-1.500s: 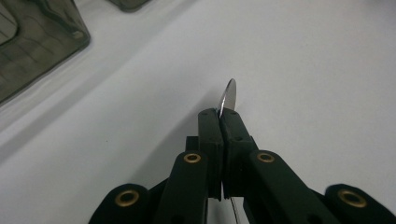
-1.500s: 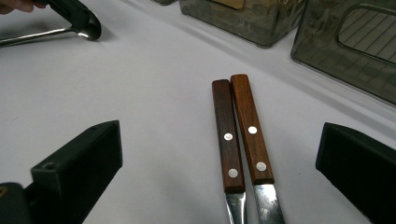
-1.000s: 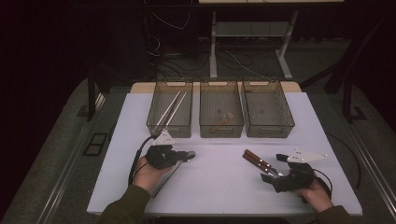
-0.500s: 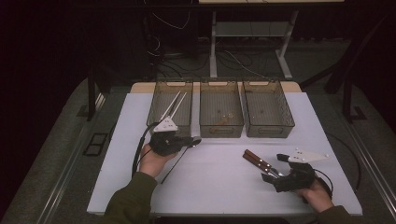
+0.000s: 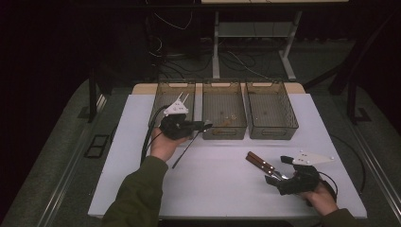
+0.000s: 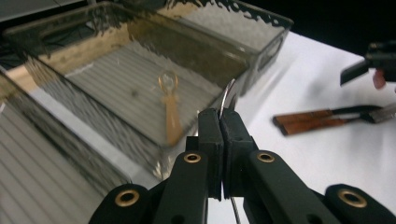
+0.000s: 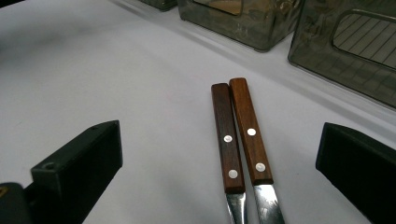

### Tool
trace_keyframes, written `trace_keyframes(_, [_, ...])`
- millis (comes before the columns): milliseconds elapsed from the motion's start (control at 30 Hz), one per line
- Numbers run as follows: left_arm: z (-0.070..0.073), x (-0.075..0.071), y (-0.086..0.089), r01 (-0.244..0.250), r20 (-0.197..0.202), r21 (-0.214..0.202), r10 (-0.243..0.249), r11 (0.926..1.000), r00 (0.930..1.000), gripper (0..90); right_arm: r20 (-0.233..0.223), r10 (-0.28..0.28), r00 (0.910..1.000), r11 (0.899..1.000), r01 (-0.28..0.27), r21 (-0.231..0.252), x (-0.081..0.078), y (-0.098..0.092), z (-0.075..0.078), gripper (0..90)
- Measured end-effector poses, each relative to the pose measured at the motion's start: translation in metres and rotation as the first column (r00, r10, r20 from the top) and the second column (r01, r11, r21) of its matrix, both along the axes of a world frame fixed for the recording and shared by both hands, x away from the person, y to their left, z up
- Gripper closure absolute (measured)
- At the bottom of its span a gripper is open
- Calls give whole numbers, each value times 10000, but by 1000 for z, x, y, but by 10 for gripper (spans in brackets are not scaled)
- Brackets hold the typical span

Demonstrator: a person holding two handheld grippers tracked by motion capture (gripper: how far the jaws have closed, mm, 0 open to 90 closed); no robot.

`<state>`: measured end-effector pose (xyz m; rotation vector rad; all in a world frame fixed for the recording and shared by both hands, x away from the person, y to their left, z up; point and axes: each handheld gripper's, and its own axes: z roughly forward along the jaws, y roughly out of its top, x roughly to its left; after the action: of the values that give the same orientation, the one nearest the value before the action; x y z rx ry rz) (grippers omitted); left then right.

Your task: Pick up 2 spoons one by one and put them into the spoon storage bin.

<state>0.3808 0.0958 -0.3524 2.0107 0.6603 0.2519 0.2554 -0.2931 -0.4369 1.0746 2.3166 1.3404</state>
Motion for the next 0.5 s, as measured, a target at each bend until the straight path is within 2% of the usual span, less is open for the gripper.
trace_keyframes(33, [3,4,-2,54,62,70,-55,10000,10000,885,-18,10,10000,10000,-10,-18,0,0,0,7])
trace_keyframes(67, [4,6,-6,-39,80,-93,40,9999,10000,885,-4,5,10000,10000,-5,-17,0,0,0,7])
trace_keyframes(100, [7,10,-9,10,116,19,-10,10000,9999,885,6,0,10000,10000,0,-4,0,0,0,7])
trace_keyframes(300, [21,30,-26,-64,310,68,62,10000,9995,885,10,-67,10000,10000,67,46,0,-2,0,7])
trace_keyframes(500, [27,48,-42,-107,444,150,100,9998,9990,885,46,-42,10000,10000,42,66,0,-1,1,7])
